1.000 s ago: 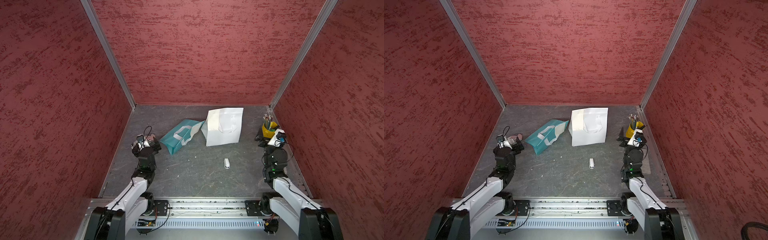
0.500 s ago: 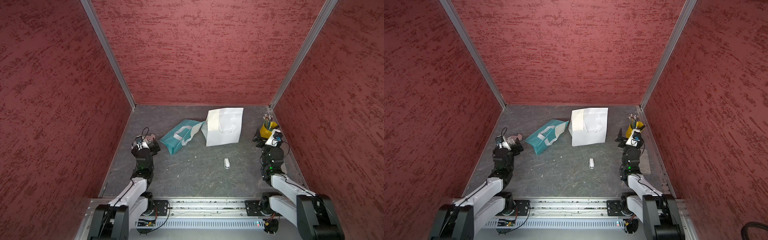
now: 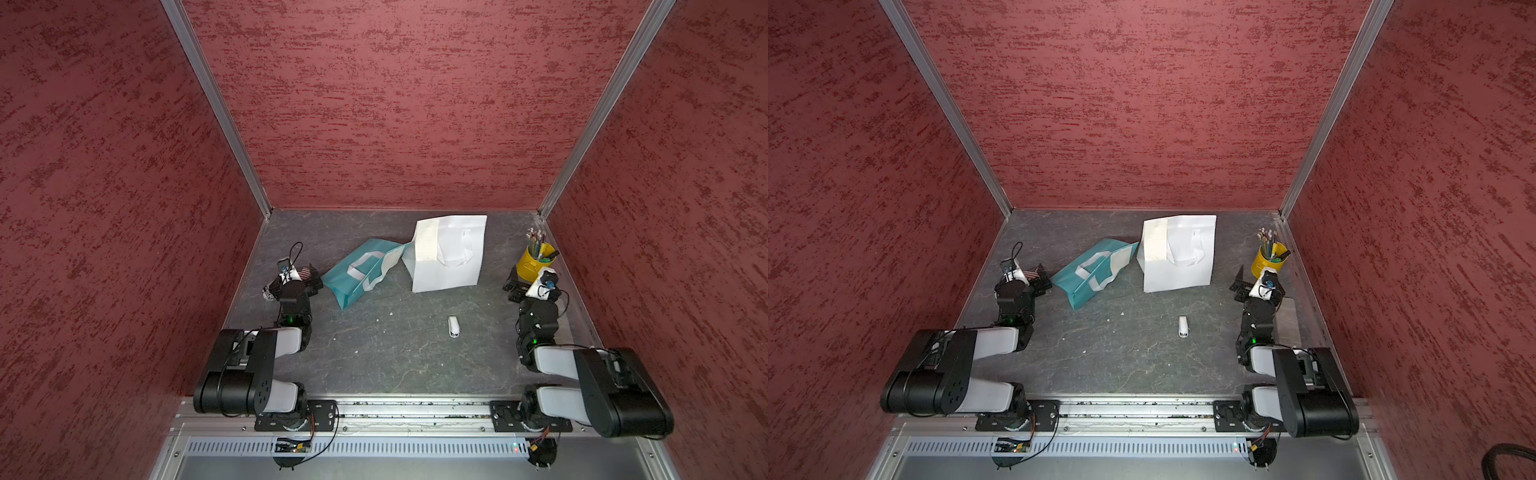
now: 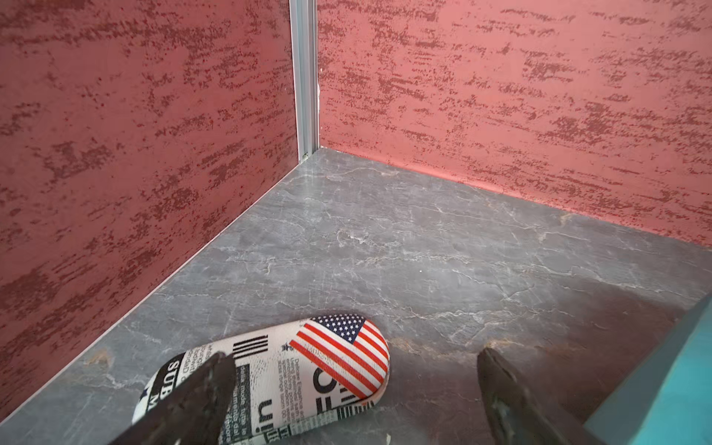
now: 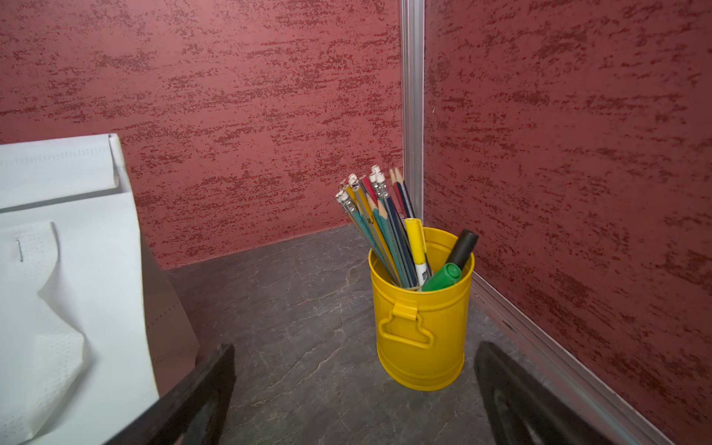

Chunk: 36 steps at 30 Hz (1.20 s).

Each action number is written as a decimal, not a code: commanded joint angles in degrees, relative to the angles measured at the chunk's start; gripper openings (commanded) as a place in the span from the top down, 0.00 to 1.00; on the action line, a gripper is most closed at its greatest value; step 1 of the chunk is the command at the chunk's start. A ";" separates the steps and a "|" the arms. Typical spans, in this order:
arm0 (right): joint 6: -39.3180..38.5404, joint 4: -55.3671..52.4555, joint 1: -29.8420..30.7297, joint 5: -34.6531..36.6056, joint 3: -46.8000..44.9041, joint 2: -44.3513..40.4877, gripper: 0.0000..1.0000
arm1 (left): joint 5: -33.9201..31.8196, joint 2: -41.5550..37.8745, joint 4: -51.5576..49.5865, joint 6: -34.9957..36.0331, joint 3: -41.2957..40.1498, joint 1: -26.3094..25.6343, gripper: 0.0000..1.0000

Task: Staple the receipts to the bags
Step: Reset both arms

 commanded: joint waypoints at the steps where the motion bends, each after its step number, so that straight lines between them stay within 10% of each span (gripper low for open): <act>1: -2.13 7.09 -0.16 -2.63 0.55 3.84 0.01 | 7.57 0.44 1.66 -0.76 0.40 2.73 0.00; 23: -4.63 6.93 -1.39 -13.53 3.80 11.32 0.01 | 12.98 6.94 4.70 2.79 2.47 1.74 0.00; 36: 0.27 7.07 -1.96 -2.37 3.57 11.28 0.01 | 12.06 6.91 2.54 3.47 3.51 0.93 0.00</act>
